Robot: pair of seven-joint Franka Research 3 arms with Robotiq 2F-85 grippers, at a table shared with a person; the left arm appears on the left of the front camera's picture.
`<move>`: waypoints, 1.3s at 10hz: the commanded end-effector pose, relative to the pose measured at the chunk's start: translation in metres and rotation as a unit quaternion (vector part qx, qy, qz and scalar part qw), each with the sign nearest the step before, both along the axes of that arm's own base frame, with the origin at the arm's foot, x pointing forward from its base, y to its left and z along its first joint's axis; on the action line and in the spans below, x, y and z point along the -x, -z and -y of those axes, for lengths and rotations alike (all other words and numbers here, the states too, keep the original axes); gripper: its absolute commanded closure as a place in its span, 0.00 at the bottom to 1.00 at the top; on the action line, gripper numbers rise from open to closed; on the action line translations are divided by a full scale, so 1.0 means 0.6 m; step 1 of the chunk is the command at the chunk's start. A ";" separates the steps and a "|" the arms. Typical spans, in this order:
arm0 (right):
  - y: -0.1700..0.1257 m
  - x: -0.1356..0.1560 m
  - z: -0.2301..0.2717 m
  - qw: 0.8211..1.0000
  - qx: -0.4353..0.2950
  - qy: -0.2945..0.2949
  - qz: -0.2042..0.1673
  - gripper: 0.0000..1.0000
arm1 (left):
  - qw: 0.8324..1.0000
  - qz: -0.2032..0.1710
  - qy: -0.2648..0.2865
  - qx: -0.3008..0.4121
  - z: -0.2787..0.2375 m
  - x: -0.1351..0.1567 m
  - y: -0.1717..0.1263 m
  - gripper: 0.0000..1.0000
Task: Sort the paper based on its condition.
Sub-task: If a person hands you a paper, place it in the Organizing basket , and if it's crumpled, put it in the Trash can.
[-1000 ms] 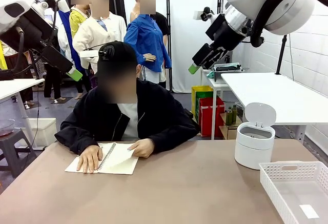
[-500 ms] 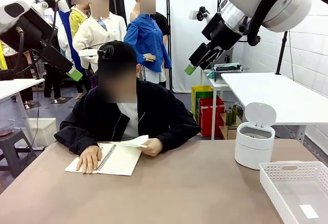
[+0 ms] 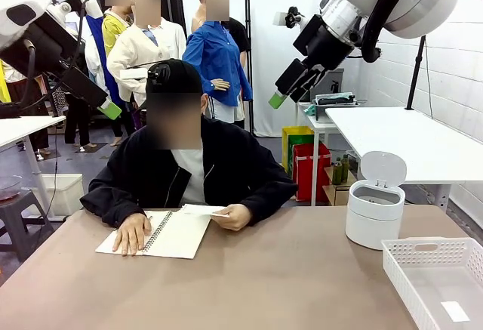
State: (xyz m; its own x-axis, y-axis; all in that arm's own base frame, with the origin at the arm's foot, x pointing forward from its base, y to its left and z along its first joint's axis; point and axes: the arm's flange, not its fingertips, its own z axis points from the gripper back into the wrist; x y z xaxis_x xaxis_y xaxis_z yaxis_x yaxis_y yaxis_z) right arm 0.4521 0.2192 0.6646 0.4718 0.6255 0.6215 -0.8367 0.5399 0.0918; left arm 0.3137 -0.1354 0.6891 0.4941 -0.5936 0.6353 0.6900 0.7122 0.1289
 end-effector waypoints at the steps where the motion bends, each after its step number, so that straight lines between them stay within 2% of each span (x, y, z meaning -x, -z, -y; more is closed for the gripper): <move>1: -0.012 0.007 -0.010 1.000 -0.004 0.009 -0.021 0.00 | 1.000 -0.001 -0.001 -0.001 -0.001 0.001 0.000 0.00; 4: -0.016 0.017 -0.020 1.000 -0.001 0.012 -0.016 0.00 | 1.000 -0.001 -0.001 -0.001 -0.001 0.001 0.000 0.00; 13: -0.007 0.009 -0.011 1.000 -0.004 0.007 -0.011 0.00 | 1.000 -0.001 -0.001 -0.001 -0.001 0.001 0.000 0.00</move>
State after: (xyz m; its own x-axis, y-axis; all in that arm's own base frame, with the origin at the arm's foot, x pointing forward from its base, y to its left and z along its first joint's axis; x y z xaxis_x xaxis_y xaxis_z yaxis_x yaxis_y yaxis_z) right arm 0.4449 0.2270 0.6699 0.4972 0.6119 0.6151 -0.8247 0.5535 0.1159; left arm 0.3137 -0.1354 0.6891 0.4940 -0.5936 0.6353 0.6900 0.7122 0.1289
